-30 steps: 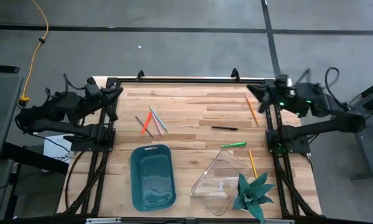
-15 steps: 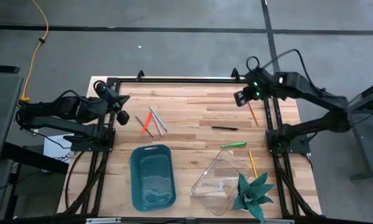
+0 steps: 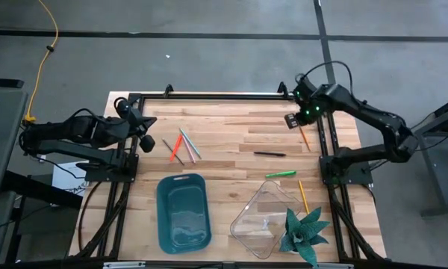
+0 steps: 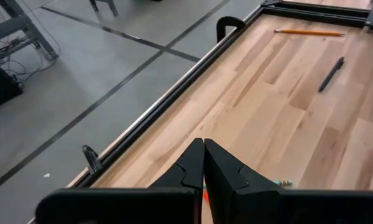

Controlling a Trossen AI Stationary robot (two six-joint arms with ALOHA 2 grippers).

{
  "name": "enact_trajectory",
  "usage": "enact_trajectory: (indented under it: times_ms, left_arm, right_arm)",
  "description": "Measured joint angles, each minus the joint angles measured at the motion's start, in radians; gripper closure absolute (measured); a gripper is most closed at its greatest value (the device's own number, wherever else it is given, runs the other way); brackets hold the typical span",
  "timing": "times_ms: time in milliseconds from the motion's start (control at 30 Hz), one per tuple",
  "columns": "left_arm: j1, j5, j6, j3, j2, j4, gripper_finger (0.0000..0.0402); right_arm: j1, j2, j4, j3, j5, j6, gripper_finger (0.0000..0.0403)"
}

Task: Sort pens & pencils
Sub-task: Put the dark orange pencil into the blue bin

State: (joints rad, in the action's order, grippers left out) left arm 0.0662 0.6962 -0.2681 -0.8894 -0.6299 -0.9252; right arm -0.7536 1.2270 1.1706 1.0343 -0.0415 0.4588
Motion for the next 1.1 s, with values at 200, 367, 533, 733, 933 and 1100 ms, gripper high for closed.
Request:
enact_trajectory:
  times_ms: [200,367,533,733,933,1100]
  left_arm:
    - [0.0,-0.023,0.009,0.0,-0.002,-0.003,0.0401]
    - [0.0,-0.028,0.012,0.0,-0.03,-0.003,0.0401]
    - [0.0,-0.034,0.005,0.0,-0.076,-0.002,0.0401]
    - [0.0,-0.061,-0.002,0.0,-0.136,0.001,0.0401]
    - [0.0,-0.062,-0.025,0.0,-0.174,0.002,0.0401]
    - [0.0,-0.067,-0.029,0.0,-0.181,0.004,0.0401]
  right_arm:
    - [-0.002,-0.04,-0.091,-0.178,-0.02,0.079,0.0402]
    - [-0.002,-0.039,-0.161,-0.264,0.012,0.078,0.04]
    - [-0.027,-0.037,-0.218,-0.282,0.024,0.045,0.0362]
    - [-0.106,-0.037,-0.223,-0.282,0.065,0.017,0.0322]
    - [-0.174,-0.005,-0.22,-0.282,0.057,-0.033,0.032]
    - [-0.185,0.064,-0.219,-0.283,0.047,-0.058,0.032]
